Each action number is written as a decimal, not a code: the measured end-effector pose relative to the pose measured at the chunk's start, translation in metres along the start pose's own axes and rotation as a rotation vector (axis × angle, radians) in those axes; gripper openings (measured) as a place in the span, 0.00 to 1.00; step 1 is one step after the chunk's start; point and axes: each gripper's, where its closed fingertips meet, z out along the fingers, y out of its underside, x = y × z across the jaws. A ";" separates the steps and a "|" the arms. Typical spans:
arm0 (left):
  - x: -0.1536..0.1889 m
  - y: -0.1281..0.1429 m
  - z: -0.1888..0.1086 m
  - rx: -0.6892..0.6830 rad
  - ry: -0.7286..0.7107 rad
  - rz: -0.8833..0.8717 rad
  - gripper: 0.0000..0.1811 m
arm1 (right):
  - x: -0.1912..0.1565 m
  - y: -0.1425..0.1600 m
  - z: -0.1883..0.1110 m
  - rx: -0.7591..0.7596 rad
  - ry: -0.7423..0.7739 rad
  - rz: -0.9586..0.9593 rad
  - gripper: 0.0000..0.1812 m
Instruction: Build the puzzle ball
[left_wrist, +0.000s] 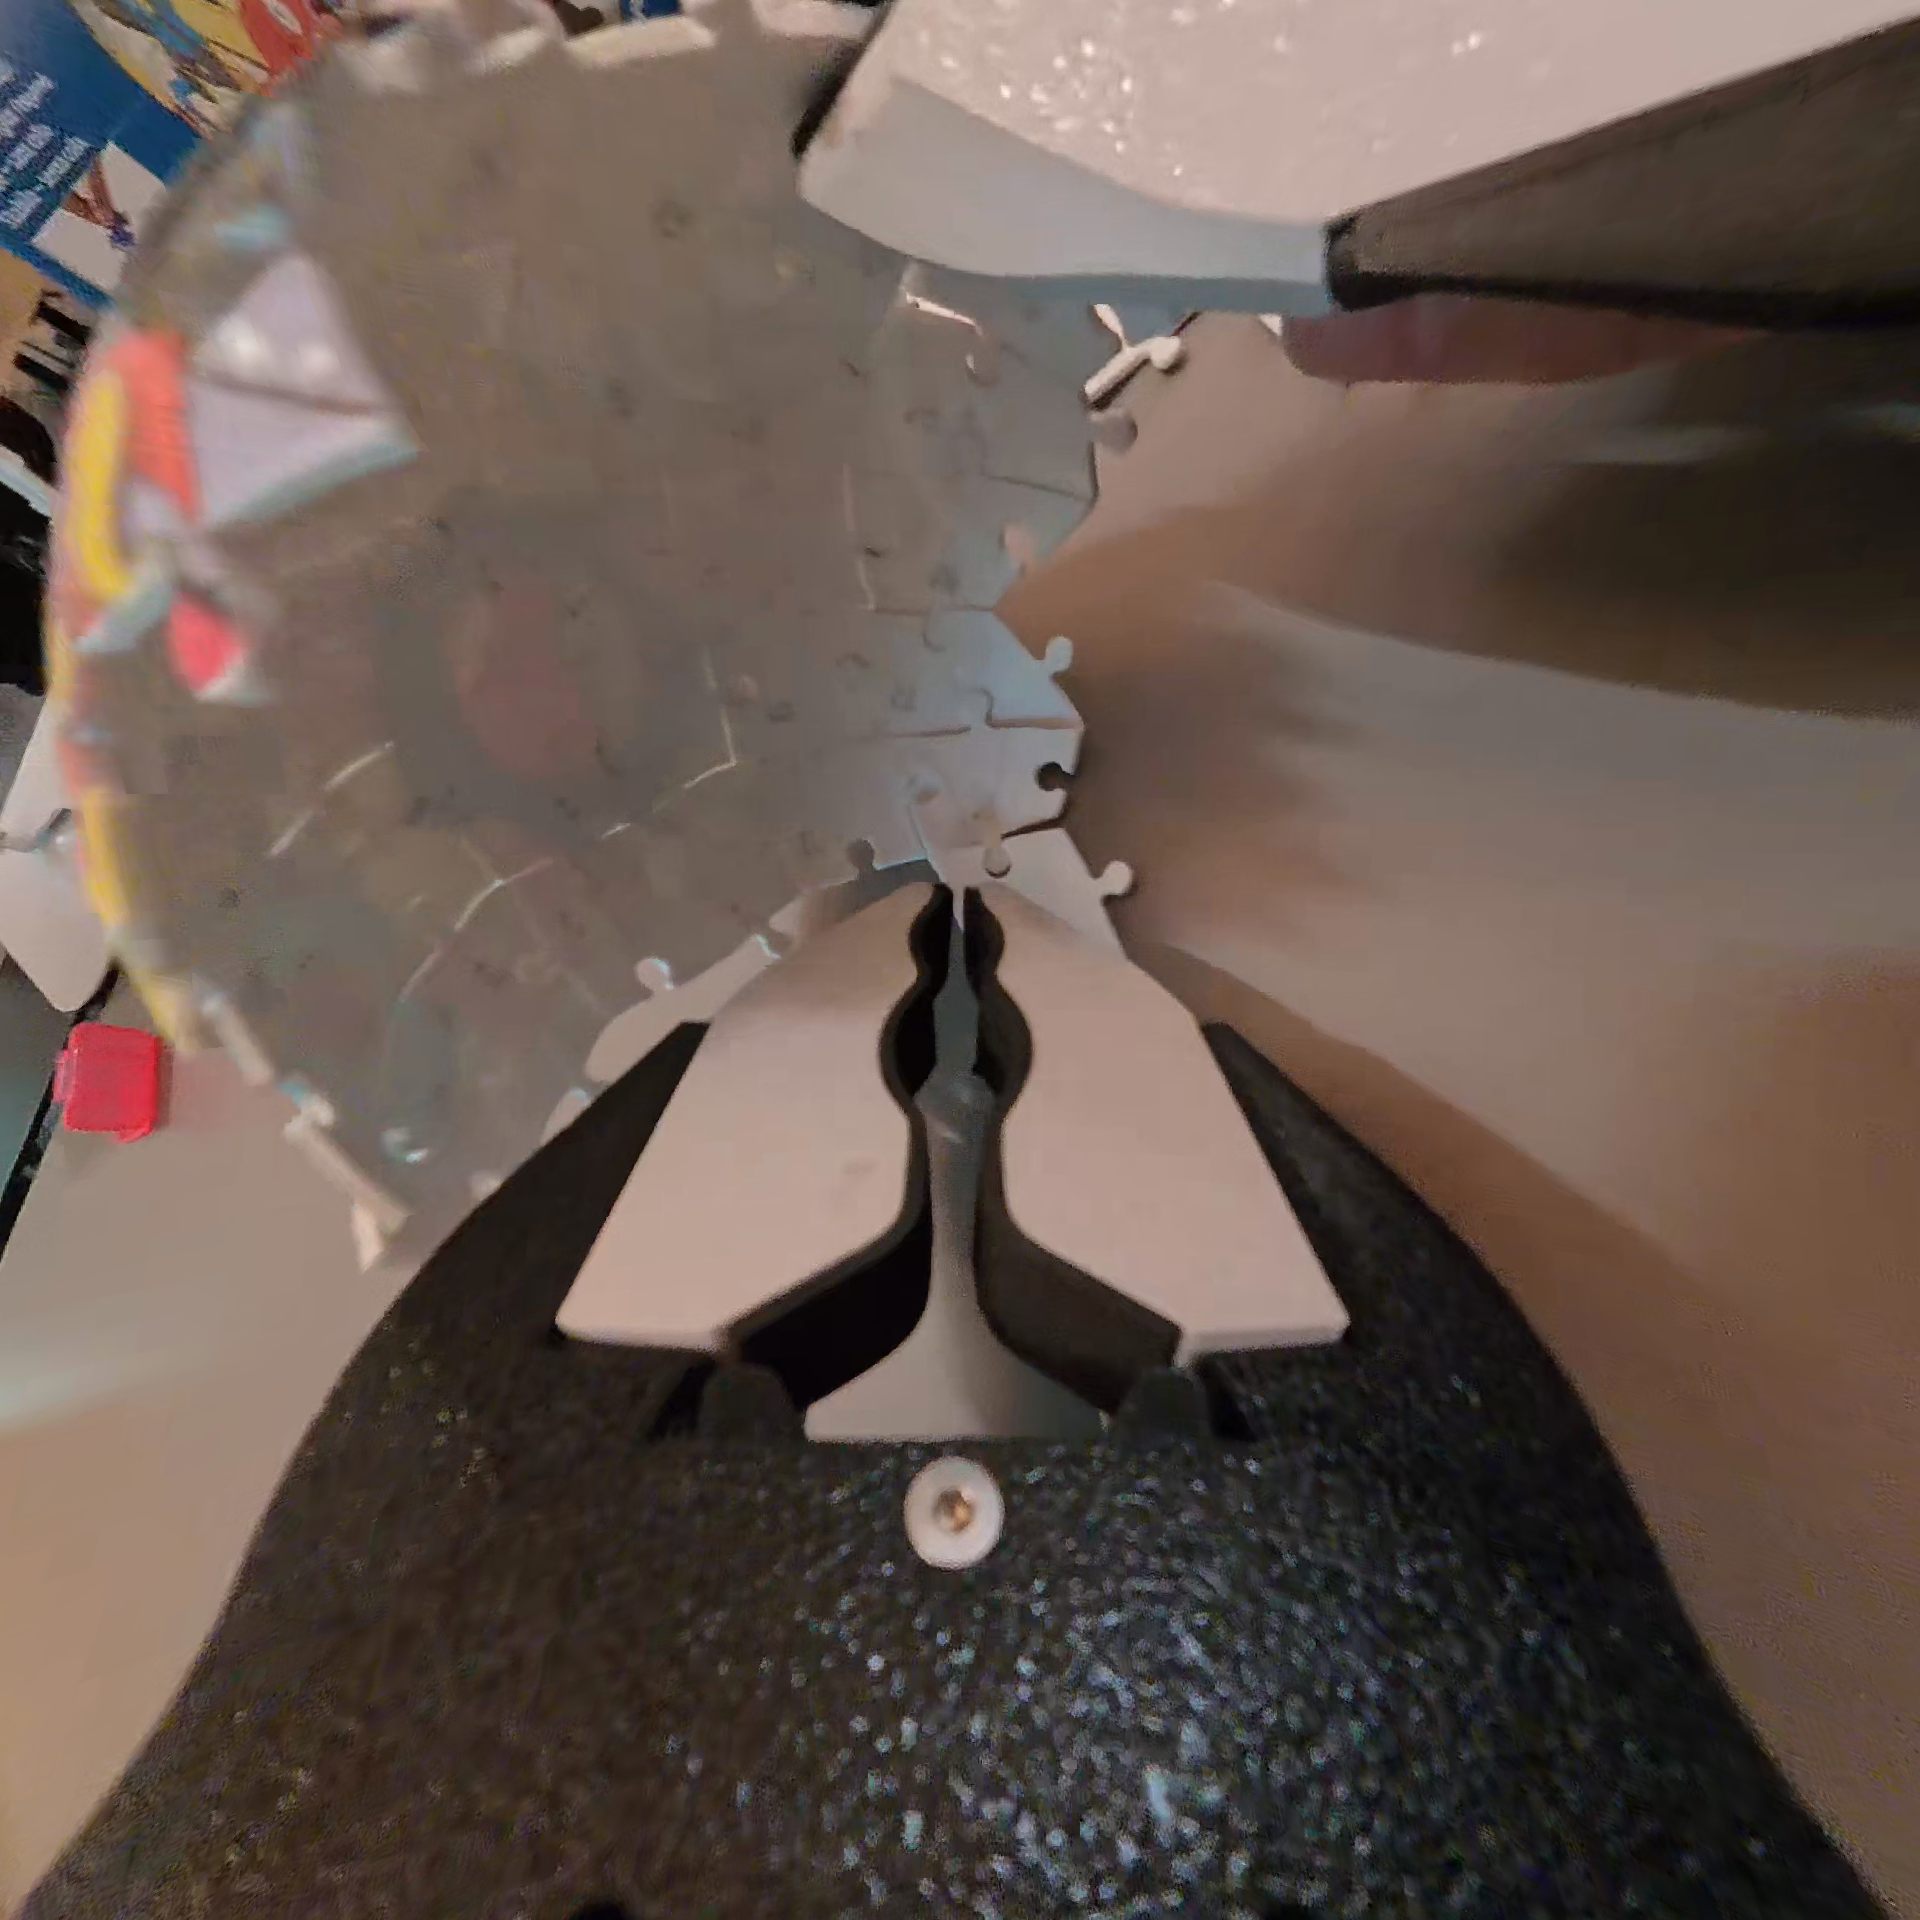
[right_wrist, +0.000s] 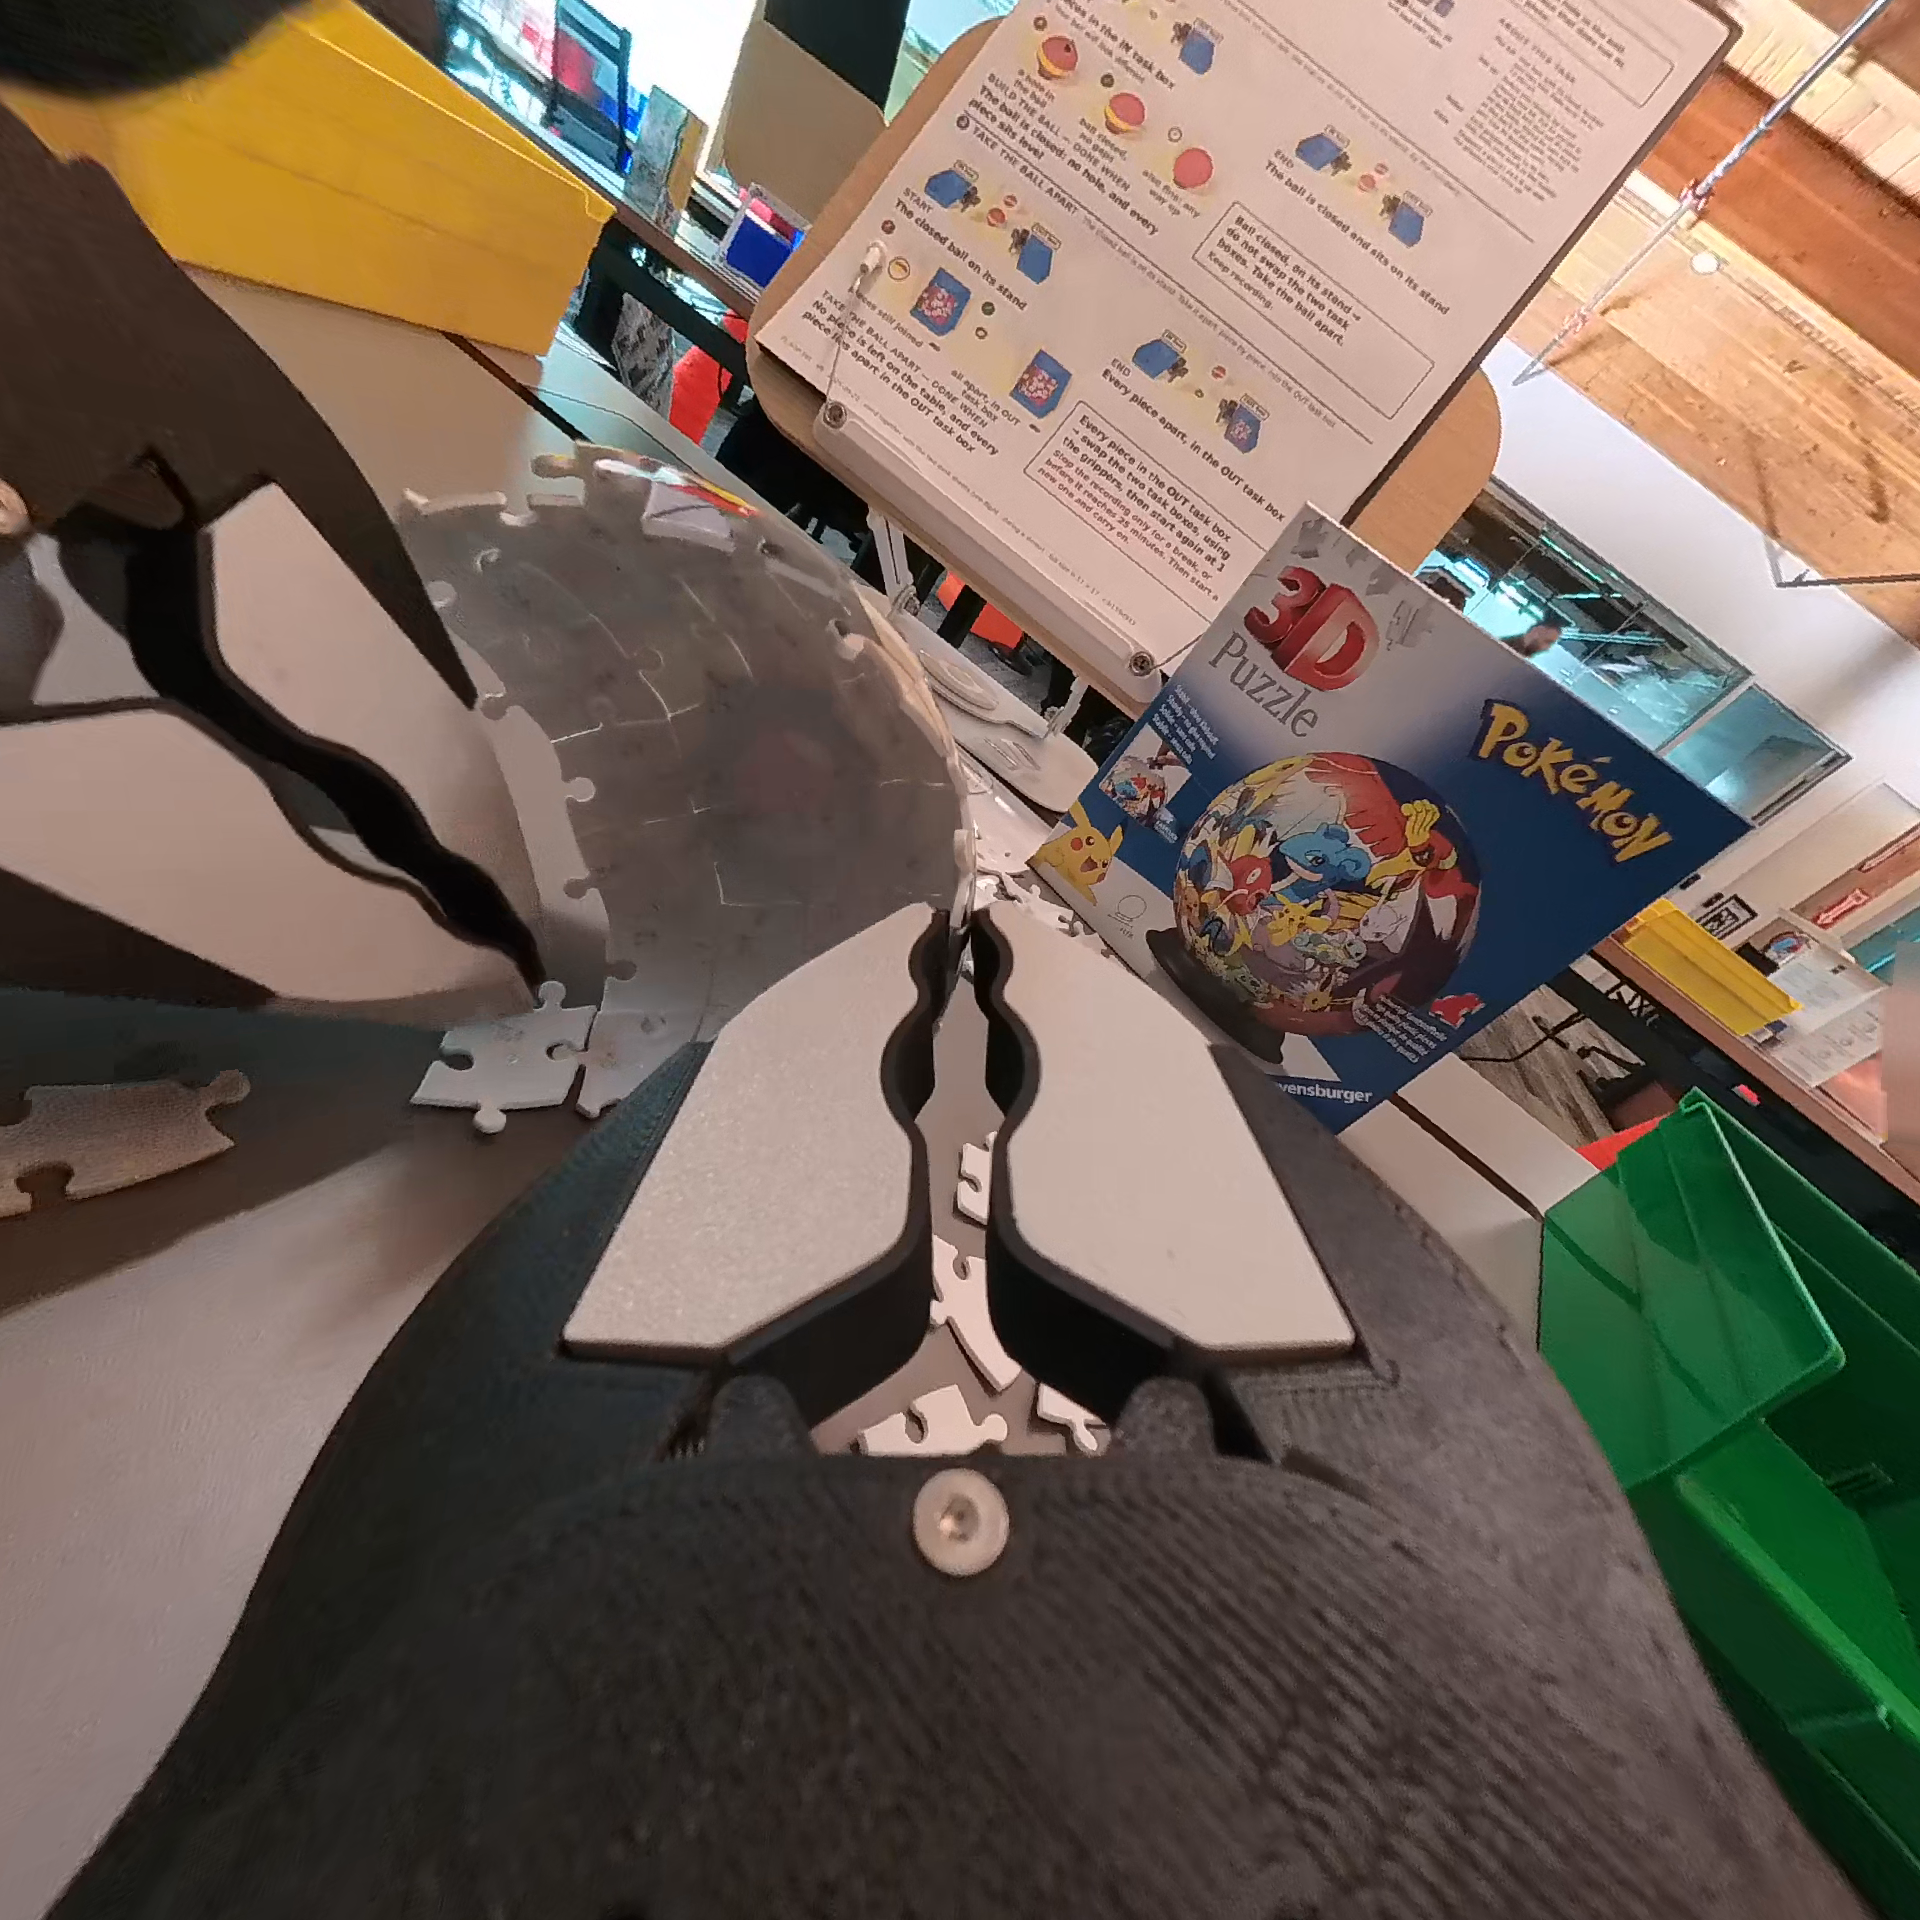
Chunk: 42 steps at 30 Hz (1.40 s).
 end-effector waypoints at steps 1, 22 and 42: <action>0.000 0.000 0.002 -0.012 -0.004 0.009 0.00 | 0.000 0.000 0.000 0.001 0.000 -0.001 0.02; 0.003 0.001 0.010 -0.181 -0.026 0.265 0.00 | -0.001 -0.004 -0.002 0.026 -0.014 0.044 0.03; 0.005 -0.011 0.013 -0.080 -0.104 0.305 0.00 | 0.000 -0.008 -0.004 0.056 -0.013 0.040 0.02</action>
